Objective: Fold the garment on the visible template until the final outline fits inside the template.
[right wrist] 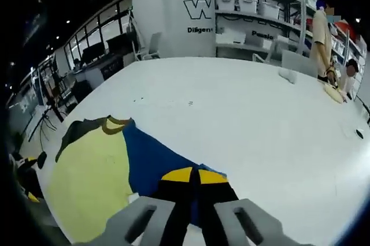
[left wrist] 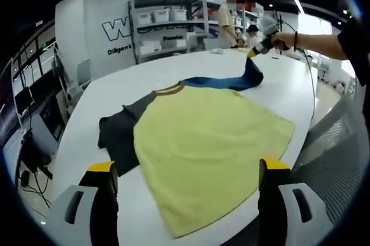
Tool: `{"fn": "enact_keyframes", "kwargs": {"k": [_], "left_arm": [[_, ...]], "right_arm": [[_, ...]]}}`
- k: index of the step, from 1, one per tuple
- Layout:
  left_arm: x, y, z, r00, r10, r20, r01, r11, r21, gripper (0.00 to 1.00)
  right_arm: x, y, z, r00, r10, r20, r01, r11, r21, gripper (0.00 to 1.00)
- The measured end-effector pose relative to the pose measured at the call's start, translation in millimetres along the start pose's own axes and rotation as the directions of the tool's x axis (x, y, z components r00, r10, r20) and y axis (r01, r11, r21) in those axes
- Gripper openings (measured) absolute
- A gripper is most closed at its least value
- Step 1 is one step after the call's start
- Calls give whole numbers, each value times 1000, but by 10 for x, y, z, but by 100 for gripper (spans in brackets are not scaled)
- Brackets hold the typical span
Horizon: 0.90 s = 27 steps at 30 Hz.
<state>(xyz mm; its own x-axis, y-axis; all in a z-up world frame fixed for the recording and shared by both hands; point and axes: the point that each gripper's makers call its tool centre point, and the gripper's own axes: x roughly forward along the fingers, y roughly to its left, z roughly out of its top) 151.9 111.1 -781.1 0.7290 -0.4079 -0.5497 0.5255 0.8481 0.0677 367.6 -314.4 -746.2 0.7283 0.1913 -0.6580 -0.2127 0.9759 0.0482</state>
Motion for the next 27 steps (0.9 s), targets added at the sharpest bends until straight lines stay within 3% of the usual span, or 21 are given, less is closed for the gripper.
{"fn": "enact_keyframes", "kwargs": {"k": [8,11,14,19,27], "left_arm": [[-9,-65,34,1000,-17,5,17,1000,22,99],[-13,-94,56,999,-30,13,30,999,12,99],[-14,-108,44,999,-39,5,38,999,13,99],[-18,-130,35,999,-50,2,50,999,12,99],[-42,-126,21,998,-56,3,56,998,3,99]], "right_arm": [[41,483,213,998,70,-2,-70,995,-64,0],[25,732,339,995,101,9,-99,984,-147,0],[15,1047,409,983,184,19,-177,965,-195,0],[105,1339,462,978,206,9,-199,954,-224,0],[171,1986,594,952,307,17,-294,926,-237,0]]}}
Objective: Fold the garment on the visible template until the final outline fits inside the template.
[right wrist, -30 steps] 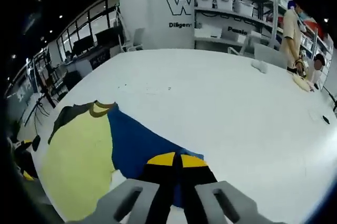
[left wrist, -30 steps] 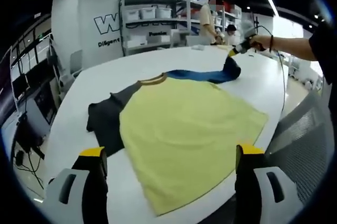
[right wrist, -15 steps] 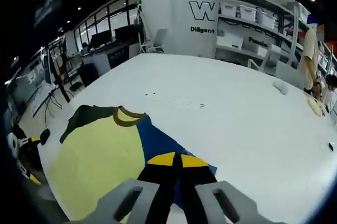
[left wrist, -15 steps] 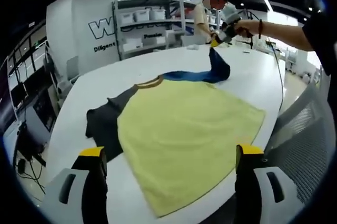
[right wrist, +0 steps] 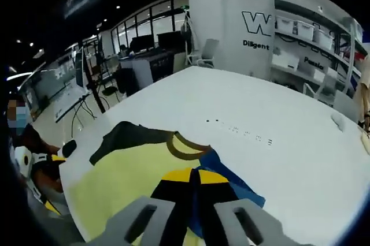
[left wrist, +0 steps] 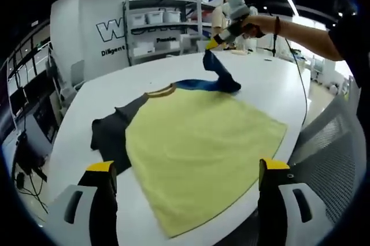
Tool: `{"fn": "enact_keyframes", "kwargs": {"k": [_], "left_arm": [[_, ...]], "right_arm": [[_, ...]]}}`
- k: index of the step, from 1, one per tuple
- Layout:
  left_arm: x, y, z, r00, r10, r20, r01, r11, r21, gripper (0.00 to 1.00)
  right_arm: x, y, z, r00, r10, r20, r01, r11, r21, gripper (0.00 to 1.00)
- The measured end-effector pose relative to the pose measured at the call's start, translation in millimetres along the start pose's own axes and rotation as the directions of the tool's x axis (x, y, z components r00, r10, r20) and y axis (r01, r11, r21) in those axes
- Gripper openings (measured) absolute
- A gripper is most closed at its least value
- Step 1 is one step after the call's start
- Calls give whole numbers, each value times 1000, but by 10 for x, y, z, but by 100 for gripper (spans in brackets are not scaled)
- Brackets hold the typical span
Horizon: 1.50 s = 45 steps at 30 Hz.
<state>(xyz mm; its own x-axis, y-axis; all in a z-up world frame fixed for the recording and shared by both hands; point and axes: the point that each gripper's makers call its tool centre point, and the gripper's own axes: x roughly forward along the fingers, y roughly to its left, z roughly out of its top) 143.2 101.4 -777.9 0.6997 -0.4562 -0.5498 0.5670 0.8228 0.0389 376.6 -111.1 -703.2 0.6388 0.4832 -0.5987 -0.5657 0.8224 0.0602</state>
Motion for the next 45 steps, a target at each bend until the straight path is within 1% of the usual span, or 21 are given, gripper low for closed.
{"fn": "enact_keyframes", "kwargs": {"k": [4,6,7,10,12,17,21,24,27,29,31,32,35,39,45], "left_arm": [[-2,26,10,1000,14,4,-15,1000,12,99],[-5,86,21,999,53,2,-53,997,62,99],[-3,87,22,998,58,0,-58,995,78,99],[1,71,6,999,50,-5,-49,997,62,99],[-3,71,21,999,44,7,-44,998,46,99],[1,101,20,999,48,10,-49,998,31,99],[4,88,22,999,42,13,-42,999,22,99],[8,81,19,999,39,12,-39,999,18,99],[12,80,6,999,37,6,-37,999,15,99],[12,76,8,999,35,9,-35,999,11,99],[6,67,20,1000,24,20,-23,1000,-13,99],[2,41,44,999,4,41,-2,998,-56,99],[-25,80,69,998,6,65,-1,997,-83,99],[-16,96,49,998,20,53,-16,997,-78,99],[16,54,18,1000,13,27,-12,999,-38,99]], "right_arm": [[126,148,61,1000,15,-5,-15,1000,-27,0],[208,275,112,999,53,2,-53,998,-19,0],[256,347,127,997,75,-1,-75,997,-15,0],[338,463,122,996,88,-20,-88,996,-28,0],[389,529,130,995,93,-24,-94,994,-47,0],[480,712,164,988,152,-10,-152,988,4,0],[589,831,195,986,167,-8,-167,986,-6,0],[685,955,206,982,190,-3,-190,982,17,0],[805,1052,180,980,197,-12,-196,980,26,0],[891,1138,144,976,216,-23,-214,975,53,0],[957,1191,105,973,227,-34,-224,972,73,0],[1011,1219,80,973,227,-39,-223,972,80,0],[1126,1300,18,969,242,-56,-236,967,96,0],[1267,1361,-119,968,231,-97,-225,972,69,0],[1427,1410,-181,965,238,-106,-230,970,81,0]]}}
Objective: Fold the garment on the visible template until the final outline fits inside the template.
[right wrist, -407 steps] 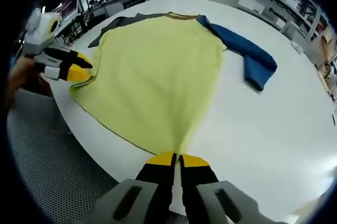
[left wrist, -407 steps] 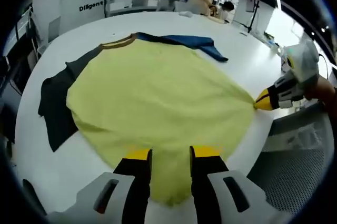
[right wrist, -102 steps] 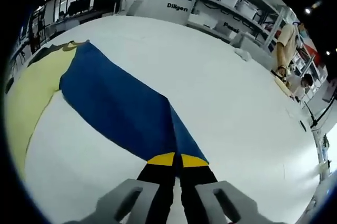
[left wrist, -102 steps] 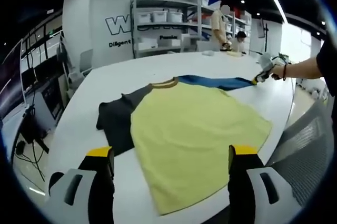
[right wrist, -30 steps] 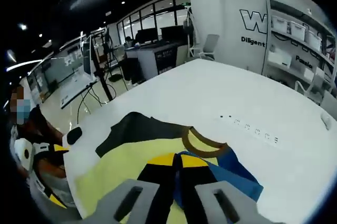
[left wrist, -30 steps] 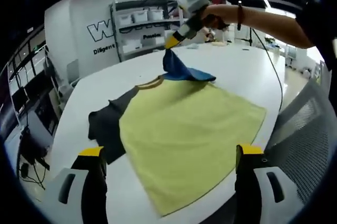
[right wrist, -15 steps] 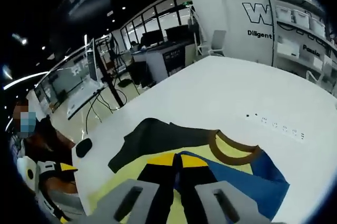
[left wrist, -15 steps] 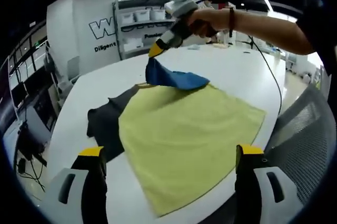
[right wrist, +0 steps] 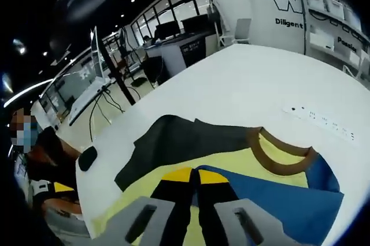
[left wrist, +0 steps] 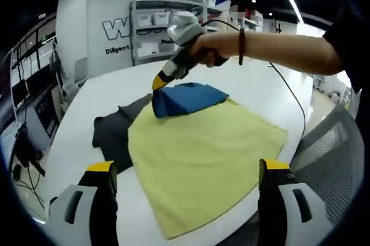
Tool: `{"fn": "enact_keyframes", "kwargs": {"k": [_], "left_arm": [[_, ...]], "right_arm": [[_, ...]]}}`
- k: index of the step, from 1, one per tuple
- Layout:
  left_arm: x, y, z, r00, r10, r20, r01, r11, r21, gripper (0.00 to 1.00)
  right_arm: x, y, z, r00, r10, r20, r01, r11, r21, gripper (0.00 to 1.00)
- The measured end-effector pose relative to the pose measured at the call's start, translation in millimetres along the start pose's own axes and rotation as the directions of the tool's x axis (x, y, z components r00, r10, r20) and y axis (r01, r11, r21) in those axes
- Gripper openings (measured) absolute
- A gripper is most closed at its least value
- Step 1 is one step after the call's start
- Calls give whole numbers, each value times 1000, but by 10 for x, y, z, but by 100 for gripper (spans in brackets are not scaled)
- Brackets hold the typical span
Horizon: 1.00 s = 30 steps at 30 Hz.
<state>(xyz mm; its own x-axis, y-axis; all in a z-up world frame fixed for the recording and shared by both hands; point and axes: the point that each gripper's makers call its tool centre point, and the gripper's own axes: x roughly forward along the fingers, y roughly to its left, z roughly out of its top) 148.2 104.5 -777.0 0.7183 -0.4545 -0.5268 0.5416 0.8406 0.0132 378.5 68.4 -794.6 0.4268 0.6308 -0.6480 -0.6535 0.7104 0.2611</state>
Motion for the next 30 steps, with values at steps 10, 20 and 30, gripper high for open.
{"fn": "enact_keyframes", "kwargs": {"k": [10,20,30], "left_arm": [[-15,22,6,1000,-8,12,9,999,-48,99],[-20,33,34,999,-9,31,11,997,-78,98],[-25,53,28,1000,0,27,2,997,-72,98]], "right_arm": [[263,26,-58,1000,-3,-17,3,1000,-31,0],[388,-268,-34,996,-93,-4,93,992,-83,0],[407,-330,16,990,-133,41,138,971,-197,25]]}}
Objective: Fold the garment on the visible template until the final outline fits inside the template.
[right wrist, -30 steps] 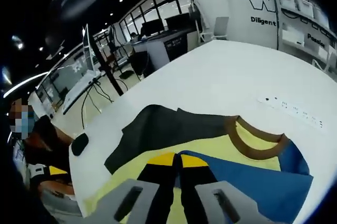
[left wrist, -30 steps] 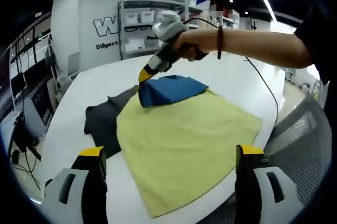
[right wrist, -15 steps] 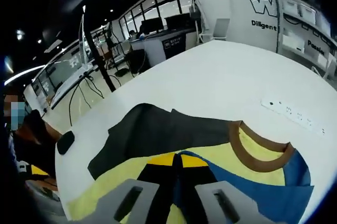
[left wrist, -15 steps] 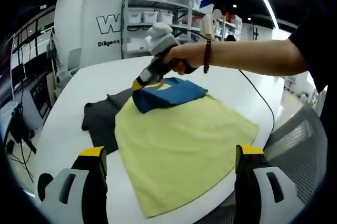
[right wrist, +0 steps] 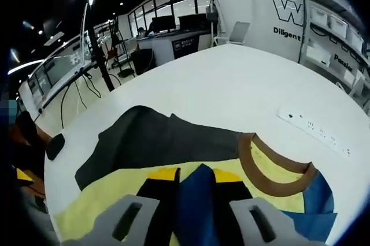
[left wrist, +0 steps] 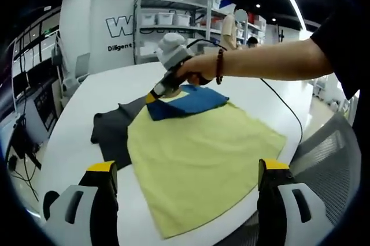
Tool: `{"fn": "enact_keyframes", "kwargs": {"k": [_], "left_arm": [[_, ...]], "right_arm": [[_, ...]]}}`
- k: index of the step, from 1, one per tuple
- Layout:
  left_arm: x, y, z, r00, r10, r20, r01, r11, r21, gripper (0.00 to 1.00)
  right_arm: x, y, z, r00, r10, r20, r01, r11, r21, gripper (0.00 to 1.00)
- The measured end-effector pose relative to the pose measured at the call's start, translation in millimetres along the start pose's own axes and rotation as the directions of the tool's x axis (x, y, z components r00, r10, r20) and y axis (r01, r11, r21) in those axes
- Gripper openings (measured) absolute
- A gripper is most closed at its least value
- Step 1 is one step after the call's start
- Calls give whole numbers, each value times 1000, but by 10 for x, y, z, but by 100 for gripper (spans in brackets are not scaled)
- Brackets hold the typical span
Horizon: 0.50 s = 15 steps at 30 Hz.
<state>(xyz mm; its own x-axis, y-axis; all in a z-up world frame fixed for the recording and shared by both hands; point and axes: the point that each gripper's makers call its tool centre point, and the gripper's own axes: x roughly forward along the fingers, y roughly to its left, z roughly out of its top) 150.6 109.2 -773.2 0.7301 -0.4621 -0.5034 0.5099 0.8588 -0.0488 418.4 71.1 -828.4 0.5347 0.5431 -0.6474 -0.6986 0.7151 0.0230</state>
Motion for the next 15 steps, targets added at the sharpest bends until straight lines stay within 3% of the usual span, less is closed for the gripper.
{"fn": "enact_keyframes", "kwargs": {"k": [2,5,8,11,15], "left_arm": [[0,5,-3,1000,2,-2,-2,1000,1,98],[0,4,-6,1000,3,-5,-3,1000,6,98],[-4,-2,2,1000,2,0,-2,1000,5,98],[-5,-7,4,1000,1,1,-1,1000,7,98],[-13,-10,1,1000,2,0,-2,1000,9,97]], "right_arm": [[-83,107,-15,1000,20,13,-19,998,-54,28],[-66,265,-14,993,113,17,-111,987,-114,33],[-77,330,-20,990,141,22,-138,984,-114,39],[-83,446,-168,985,170,-41,-174,976,-129,35],[-34,479,-298,982,176,-72,-185,972,-143,28]]}}
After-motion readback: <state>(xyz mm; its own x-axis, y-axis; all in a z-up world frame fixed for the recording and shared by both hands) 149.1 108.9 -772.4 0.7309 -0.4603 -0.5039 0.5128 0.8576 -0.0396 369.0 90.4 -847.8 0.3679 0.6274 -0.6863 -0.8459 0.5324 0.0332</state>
